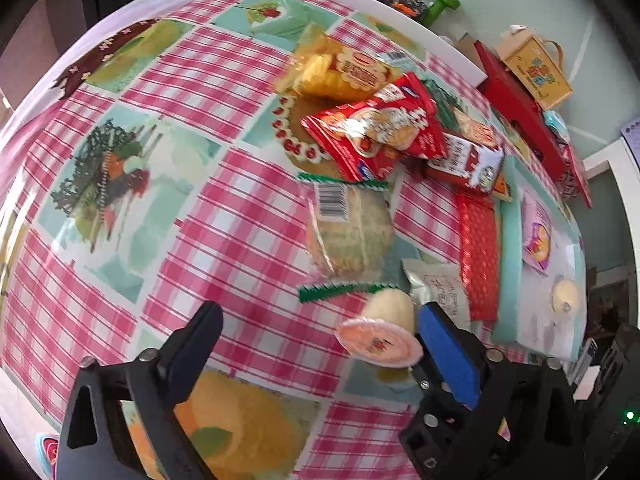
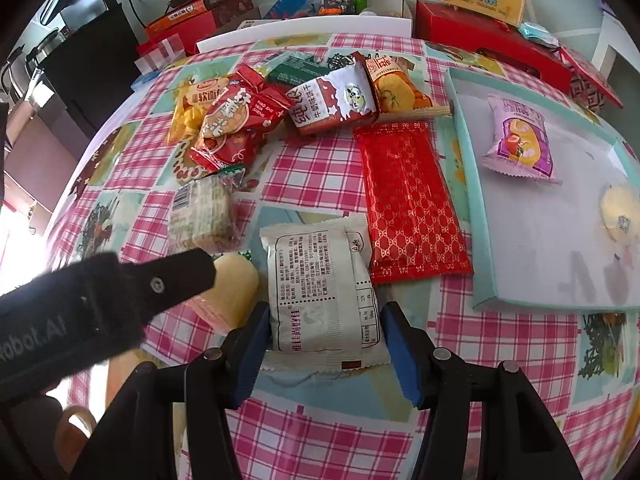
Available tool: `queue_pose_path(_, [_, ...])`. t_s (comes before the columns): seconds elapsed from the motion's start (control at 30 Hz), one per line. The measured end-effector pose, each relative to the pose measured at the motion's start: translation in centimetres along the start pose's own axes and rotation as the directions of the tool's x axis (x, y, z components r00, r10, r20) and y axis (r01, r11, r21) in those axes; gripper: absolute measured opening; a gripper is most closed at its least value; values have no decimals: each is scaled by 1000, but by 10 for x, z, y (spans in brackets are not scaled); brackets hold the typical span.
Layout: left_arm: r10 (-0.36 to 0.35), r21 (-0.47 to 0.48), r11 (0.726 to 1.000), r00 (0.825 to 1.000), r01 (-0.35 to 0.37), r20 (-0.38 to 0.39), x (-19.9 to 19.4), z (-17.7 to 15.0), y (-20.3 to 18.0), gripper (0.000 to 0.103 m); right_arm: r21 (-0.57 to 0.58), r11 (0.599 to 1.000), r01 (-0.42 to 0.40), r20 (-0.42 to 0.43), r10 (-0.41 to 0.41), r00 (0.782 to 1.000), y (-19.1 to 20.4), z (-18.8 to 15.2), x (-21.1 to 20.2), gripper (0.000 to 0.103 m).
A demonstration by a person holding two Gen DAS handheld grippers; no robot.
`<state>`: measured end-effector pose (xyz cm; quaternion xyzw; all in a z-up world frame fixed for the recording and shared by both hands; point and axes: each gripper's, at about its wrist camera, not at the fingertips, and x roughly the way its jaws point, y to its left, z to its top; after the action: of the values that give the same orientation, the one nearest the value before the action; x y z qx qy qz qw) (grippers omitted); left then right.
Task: Organize snacks
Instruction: 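Grasp the orange-lidded cup with the left gripper while the right grasps the white paper bag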
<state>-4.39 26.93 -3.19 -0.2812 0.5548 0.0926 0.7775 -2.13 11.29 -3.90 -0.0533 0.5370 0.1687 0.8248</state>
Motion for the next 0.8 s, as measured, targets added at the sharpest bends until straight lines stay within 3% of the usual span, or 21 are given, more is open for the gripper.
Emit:
queue_pose_path(0.37, [-142, -15, 990, 987, 141, -77, 8, -10, -11, 89, 1, 1000, -6, -2, 6, 1000, -1, -2, 0, 59])
queue_pose_path(0.43, [-148, -8, 989, 986, 148, -79, 9, -10, -14, 82, 2, 1000, -9, -3, 9, 1000, -2, -2, 0, 60])
queue_pose_path(0.5, [-161, -10, 987, 984, 160, -82, 10, -10, -16, 63, 2, 1000, -9, -4, 9, 1000, -2, -2, -1, 60])
queue_pose_path(0.63, [-187, -24, 982, 978, 185, -89, 18, -7, -21, 61, 3, 1000, -9, -4, 9, 1000, -2, -1, -1, 60])
queue_pose_path(0.7, [-196, -20, 981, 977, 195, -88, 19, -7, -23, 49, 3, 1000, -9, -5, 9, 1000, -2, -1, -1, 60])
queue_pose_path(0.8, [-190, -16, 982, 978, 189, -83, 19, -6, -24, 48, 4, 1000, -11, -5, 11, 1000, -2, -1, -1, 60])
